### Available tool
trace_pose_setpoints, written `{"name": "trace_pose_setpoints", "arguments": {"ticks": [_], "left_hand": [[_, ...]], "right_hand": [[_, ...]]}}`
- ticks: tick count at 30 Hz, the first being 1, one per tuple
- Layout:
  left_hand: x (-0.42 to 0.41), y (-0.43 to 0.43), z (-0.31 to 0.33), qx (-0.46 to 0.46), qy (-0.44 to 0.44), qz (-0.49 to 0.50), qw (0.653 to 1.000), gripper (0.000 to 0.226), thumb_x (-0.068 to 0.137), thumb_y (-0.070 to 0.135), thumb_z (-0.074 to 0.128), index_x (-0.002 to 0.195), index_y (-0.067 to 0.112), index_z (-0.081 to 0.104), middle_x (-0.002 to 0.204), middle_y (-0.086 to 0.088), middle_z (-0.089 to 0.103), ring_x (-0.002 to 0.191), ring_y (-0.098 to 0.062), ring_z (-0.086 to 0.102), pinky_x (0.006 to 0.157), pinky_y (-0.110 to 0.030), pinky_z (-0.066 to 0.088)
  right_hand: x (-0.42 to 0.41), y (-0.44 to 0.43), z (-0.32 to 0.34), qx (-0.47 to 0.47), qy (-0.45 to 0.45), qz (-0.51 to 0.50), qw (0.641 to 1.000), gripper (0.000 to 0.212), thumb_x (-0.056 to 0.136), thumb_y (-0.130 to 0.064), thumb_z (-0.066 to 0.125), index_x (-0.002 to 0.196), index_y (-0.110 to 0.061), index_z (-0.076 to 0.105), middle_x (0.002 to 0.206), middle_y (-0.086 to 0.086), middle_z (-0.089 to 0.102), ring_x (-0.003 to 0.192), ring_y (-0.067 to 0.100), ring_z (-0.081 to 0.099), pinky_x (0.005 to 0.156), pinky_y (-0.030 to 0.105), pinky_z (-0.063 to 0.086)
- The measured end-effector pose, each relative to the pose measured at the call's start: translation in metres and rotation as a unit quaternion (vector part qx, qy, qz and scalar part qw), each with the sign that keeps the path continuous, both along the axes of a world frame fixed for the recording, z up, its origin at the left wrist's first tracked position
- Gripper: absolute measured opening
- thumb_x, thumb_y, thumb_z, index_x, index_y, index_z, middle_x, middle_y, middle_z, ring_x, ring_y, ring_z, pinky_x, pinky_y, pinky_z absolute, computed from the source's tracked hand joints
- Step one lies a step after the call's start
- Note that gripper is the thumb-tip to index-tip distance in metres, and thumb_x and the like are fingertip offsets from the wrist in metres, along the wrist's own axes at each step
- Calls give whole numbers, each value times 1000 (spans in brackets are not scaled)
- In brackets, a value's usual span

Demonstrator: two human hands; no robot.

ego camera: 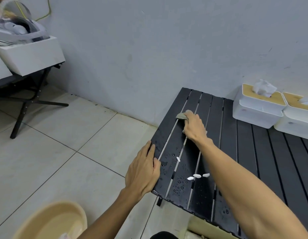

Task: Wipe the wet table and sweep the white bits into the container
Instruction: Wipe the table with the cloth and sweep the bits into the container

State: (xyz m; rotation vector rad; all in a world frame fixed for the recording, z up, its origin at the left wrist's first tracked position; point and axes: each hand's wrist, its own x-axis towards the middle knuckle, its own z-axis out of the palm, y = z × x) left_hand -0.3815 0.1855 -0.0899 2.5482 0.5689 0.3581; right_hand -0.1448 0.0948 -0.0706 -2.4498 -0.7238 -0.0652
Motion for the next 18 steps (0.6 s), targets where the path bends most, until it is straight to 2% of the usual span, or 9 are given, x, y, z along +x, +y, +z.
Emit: {"name": "trace_pose_setpoints", "arguments": {"ticks": [1,3,5,7,8,10,13,18], "left_hand": [[0,1,1,-6,1,-1,1000,51,101,30,30,151,21,31,161,6,20,141,-11,32,104,-29,39],[1,2,3,-23,-3,-4,1000,50,101,30,30,151,21,33,161,7,20,141,-10,31,105,-30,38],[2,4,5,-63,-15,0,998,48,101,29,31,149,23,36,160,9,24,139,-10,35,106,-33,37],[4,6,7,-128,-38,10,991,45,100,28,32,145,26,40,155,9,34,131,-10,42,104,-34,37],[5,7,9,-165,-56,19,985,44,99,27,32,142,27,41,150,9,40,126,-10,45,103,-34,38],[6,9,14,-241,-90,49,965,47,97,26,31,144,27,39,148,8,44,127,-10,44,107,-36,36],[8,15,18,-326,-103,79,936,52,98,21,32,150,22,33,153,5,38,139,-13,37,116,-38,28],[10,30,17,-426,-97,100,894,60,87,40,28,145,29,38,151,3,41,135,-22,44,115,-45,33]], "right_hand": [[-1,6,-4,-23,-18,10,1000,29,96,-2,31,104,-16,54,102,11,54,90,32,48,71,37,33],[-7,14,-6,-41,-35,62,997,26,96,-1,35,114,-7,54,113,11,53,99,32,48,78,39,38],[-17,16,-4,-54,-29,135,989,31,96,-3,38,123,-7,53,125,10,53,112,30,50,97,42,43],[-33,13,-3,-89,-3,189,978,48,98,-13,39,146,-9,43,153,8,42,142,27,38,118,38,28],[-44,11,-3,-109,8,208,972,57,97,-21,37,153,-13,35,162,4,31,150,23,26,121,38,21],[-65,7,-1,-122,11,249,961,65,93,-33,31,157,-21,29,166,-4,21,153,15,16,122,39,18],[-85,-1,-1,-118,17,288,950,66,91,-35,26,156,-26,31,165,-9,23,152,9,17,124,41,22],[-111,-12,1,-120,31,350,928,66,86,-31,25,152,-38,32,163,-18,24,151,2,16,119,51,30]]}}
